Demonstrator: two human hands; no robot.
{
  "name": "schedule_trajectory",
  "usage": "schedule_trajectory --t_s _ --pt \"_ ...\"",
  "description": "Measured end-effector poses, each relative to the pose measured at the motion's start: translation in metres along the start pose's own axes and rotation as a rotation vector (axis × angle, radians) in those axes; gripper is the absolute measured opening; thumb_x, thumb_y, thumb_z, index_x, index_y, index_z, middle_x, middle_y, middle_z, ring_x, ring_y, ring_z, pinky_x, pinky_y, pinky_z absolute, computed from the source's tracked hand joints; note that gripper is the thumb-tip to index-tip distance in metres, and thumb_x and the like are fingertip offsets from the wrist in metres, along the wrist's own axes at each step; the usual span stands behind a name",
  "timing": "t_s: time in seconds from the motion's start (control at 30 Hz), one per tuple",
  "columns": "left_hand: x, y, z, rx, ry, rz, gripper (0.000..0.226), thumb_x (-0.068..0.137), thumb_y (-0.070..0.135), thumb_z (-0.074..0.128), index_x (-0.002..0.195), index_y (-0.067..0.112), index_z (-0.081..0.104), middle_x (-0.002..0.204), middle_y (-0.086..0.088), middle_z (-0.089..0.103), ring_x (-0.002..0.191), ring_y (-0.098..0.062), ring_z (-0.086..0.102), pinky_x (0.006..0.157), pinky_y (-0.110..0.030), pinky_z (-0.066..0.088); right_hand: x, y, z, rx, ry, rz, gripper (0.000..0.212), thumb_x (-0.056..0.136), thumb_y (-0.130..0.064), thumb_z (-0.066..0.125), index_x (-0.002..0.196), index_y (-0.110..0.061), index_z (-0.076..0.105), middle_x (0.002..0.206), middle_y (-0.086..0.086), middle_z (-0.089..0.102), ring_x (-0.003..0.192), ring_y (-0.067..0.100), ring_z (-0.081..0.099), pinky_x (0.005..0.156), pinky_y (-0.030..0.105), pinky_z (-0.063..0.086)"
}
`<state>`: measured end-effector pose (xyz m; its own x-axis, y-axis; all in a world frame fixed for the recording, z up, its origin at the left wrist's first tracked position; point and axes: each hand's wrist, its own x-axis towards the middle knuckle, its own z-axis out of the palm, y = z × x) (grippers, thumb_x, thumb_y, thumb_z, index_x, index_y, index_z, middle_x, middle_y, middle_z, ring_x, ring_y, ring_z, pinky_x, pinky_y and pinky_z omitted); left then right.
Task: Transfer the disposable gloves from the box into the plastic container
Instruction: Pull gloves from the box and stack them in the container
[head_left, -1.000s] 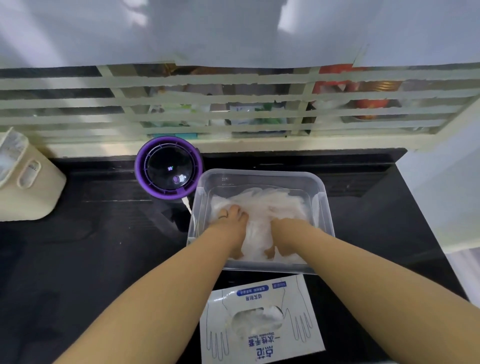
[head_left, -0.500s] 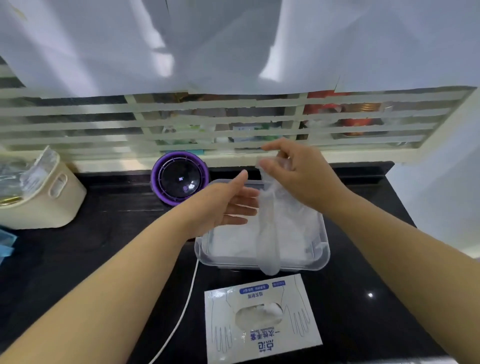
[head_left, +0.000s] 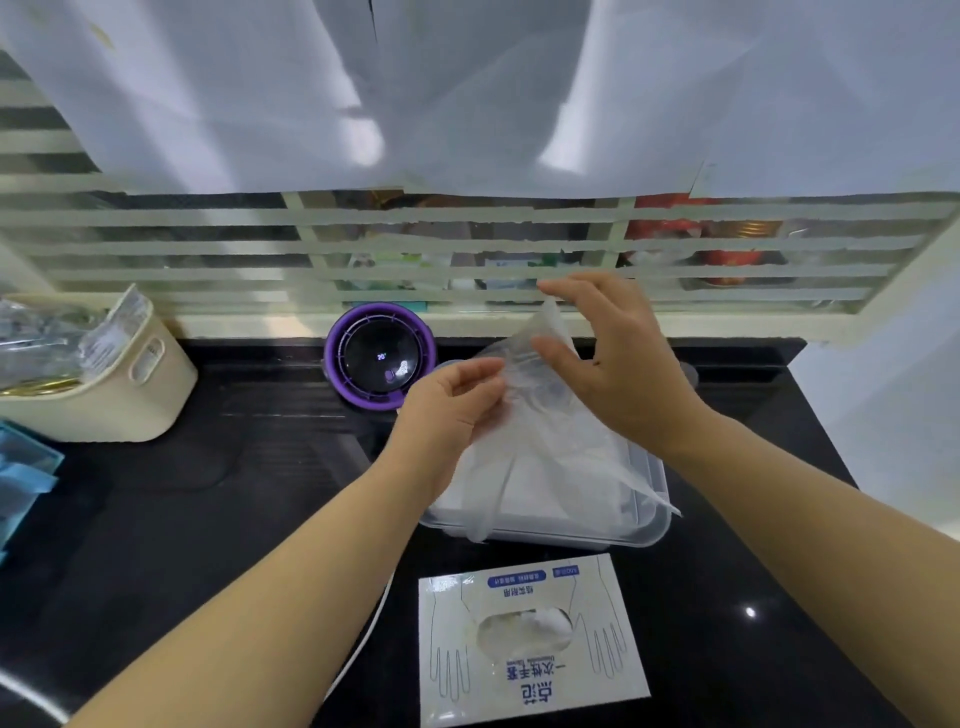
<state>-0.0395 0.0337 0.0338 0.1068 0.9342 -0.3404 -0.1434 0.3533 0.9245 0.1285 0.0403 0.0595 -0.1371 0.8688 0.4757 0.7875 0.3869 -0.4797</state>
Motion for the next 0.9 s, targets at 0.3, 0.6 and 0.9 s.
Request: schedule_trajectory --t_s 0.3,0.6,0.9 --pt "-0.009 -0.037 0.013 0.147 0.169 -0.071 0.056 0.095 0.004 0.054 0.147 0.015 0.036 0.134 -0.003 0.051 0.103 -0.013 0.06 0.089 -0.026 0.054 -0.044 0.005 0.046 -0.133 -0.489 0.2 0.056 0.092 -0.052 0.048 0.141 -0.027 0.039 0.143 0.0 0.039 0.132 0.019 0.032 0.107 0.037 0.03" --pt "-0.012 -0.008 -0.012 1.013 -0.043 0.138 0.051 0.098 0.021 0.052 0.145 0.027 0.034 0.151 0.006 0.029 0.118 -0.005 0.047 0.085 0.0 0.025 -0.048 0.036 0.087 -0.218 -0.975 0.049 0.064 0.093 -0.053 0.046 0.149 -0.036 0.02 0.16 -0.001 0.006 0.145 0.023 0.012 0.116 0.042 0.017" --pt "0.058 -0.048 -0.005 1.514 -0.537 0.027 0.062 0.094 0.002 0.049 0.149 0.024 0.03 0.151 -0.002 0.03 0.128 -0.024 0.045 0.101 -0.032 0.041 -0.046 0.029 0.061 -0.165 -0.972 0.013 0.048 0.096 -0.039 0.049 0.142 -0.029 0.04 0.152 -0.007 0.03 0.134 0.014 0.032 0.106 0.031 0.033"
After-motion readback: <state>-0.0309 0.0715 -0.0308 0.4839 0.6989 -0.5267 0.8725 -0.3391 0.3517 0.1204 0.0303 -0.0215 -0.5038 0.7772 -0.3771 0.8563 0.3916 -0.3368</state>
